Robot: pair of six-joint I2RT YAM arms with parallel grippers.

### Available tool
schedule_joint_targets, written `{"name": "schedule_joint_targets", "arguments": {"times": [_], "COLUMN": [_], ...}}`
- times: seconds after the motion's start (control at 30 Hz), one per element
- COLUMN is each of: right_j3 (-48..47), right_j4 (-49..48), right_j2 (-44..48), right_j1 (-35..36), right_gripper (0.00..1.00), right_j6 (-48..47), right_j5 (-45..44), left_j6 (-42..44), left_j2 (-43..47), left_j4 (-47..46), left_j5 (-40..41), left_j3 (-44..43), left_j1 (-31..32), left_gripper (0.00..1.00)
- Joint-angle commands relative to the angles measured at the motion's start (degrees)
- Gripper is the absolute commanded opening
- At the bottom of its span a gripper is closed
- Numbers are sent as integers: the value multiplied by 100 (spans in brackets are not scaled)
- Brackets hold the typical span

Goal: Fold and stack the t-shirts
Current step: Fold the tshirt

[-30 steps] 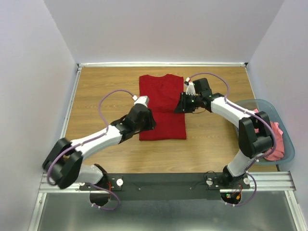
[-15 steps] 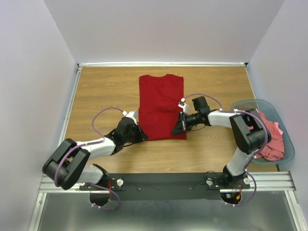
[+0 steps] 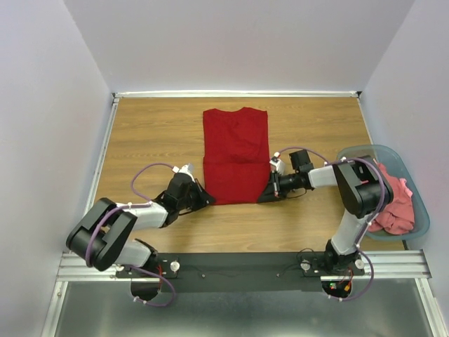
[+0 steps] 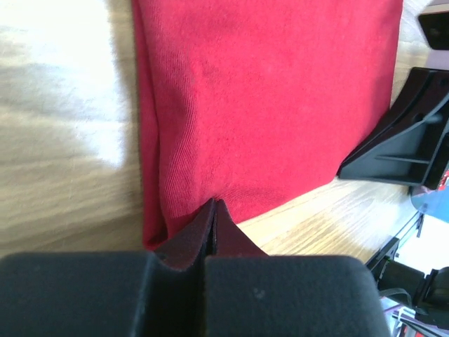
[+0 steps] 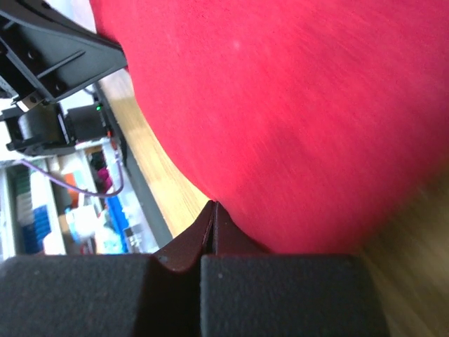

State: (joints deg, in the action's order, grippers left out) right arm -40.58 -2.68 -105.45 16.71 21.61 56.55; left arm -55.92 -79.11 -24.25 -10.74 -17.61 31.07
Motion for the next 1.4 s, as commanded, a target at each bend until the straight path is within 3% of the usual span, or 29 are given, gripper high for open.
{"name": "schedule_joint_targets", "arguments": {"times": [0.0, 0.23, 0.3, 0.47, 0.9, 1.2, 1.37], "right_j3": [260, 95, -142, -714, -2024, -2060, -2007], "right_j4": [-75, -5, 39, 57, 57, 48, 249], "right_j2": [367, 902, 1192, 1132, -642, -1030, -567], "right_j1": [-264, -537, -537, -537, -853, -1161, -1161], "right_gripper": [1, 1, 1, 0, 1, 1, 1], "right_j6": [-51, 151, 326, 476, 336, 458, 389], "right_j5": [-637, -751, -865, -848, -1850, -2315, -2535], "left_j6": [20, 441, 712, 1083, 1831, 1681, 1689], "left_j2": [281, 1133, 1562, 1627, -1763, -2424, -2216], "left_j4": [886, 1335, 1597, 1652, 922, 1027, 1308], "left_j5": [292, 345, 502, 802, 205, 257, 257], "left_j3": [257, -41, -468, -1016, -2914, -3126, -3196], "left_j1": [-66, -66, -75, -197, -1094, -1235, -1332], "left_gripper": [0, 0, 0, 0, 0, 0, 1]}}
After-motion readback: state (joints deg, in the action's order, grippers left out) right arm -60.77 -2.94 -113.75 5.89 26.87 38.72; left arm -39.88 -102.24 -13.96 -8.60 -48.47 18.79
